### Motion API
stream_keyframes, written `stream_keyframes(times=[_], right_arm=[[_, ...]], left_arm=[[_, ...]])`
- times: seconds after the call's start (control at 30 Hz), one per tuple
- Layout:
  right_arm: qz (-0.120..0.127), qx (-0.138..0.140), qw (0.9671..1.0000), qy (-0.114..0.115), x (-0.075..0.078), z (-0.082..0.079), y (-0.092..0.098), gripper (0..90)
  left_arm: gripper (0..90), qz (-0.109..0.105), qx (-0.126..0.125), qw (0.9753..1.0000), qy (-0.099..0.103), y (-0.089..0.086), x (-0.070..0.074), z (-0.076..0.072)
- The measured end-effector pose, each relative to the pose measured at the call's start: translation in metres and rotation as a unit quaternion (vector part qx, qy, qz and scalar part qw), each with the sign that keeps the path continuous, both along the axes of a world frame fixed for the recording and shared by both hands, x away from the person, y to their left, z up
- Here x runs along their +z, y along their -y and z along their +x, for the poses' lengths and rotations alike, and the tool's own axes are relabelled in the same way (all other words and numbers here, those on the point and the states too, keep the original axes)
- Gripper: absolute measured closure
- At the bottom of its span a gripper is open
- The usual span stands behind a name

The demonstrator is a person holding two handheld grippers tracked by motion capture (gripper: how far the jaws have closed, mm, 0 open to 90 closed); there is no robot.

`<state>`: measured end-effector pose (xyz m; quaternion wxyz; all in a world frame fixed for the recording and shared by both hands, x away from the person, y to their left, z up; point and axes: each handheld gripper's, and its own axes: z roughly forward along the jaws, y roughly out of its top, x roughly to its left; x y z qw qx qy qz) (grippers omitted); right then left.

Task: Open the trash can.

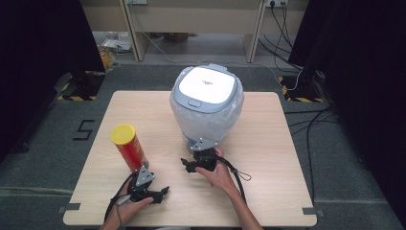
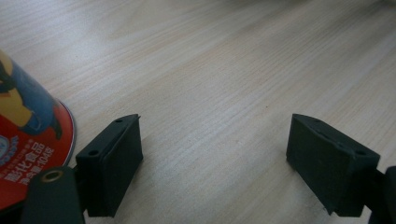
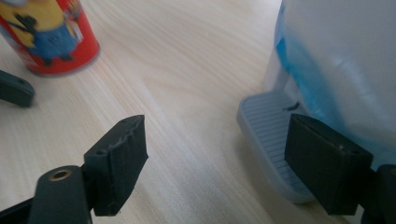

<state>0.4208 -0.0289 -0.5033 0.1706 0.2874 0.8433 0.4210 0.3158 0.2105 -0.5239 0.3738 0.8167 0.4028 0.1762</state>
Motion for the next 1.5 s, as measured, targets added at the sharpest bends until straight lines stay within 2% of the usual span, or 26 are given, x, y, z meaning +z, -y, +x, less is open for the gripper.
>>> stream_keyframes(times=[0.17,0.43,0.53,0.8,0.87,0.9,1.03,1.13,1.33,1.5], right_arm=[[-0.043,0.008,0.9987,0.025,-0.003,-0.004,-0.005,20.2],[-0.049,-0.002,0.9986,0.019,-0.006,-0.005,-0.010,17.8],[-0.065,-0.007,0.9976,0.020,-0.008,-0.006,-0.013,17.7],[-0.076,-0.008,0.9971,0.009,-0.015,-0.006,-0.014,17.3],[-0.081,-0.016,0.9965,0.006,-0.014,-0.004,-0.010,16.5],[-0.074,-0.014,0.9972,0.001,-0.013,-0.003,-0.007,16.6],[-0.082,-0.014,0.9966,0.001,-0.013,-0.004,0.000,16.6],[-0.084,-0.013,0.9963,-0.008,-0.011,-0.004,0.004,16.6],[-0.067,-0.006,0.9972,-0.031,-0.008,-0.002,0.019,16.6],[-0.075,-0.003,0.9966,-0.033,-0.007,-0.003,0.025,16.6]], left_arm=[[17.2,-0.001,0.000,1.0000,-0.001,0.000,0.000,0.000],[17.0,-0.001,0.000,1.0000,-0.001,0.000,0.000,0.000],[16.9,-0.001,-0.001,1.0000,-0.002,0.000,0.000,0.000],[16.7,-0.001,-0.001,1.0000,-0.001,0.000,0.000,0.000],[16.3,-0.001,-0.003,1.0000,-0.002,0.000,0.000,0.000],[16.2,-0.001,-0.003,1.0000,-0.003,0.000,0.000,0.000],[15.9,-0.001,-0.003,1.0000,-0.003,0.000,0.000,0.000],[15.9,-0.001,-0.003,1.0000,-0.003,0.000,0.000,0.000],[15.9,-0.001,-0.003,1.0000,-0.003,0.000,0.000,0.000],[15.9,0.000,-0.003,1.0000,-0.003,0.000,0.000,0.000]])
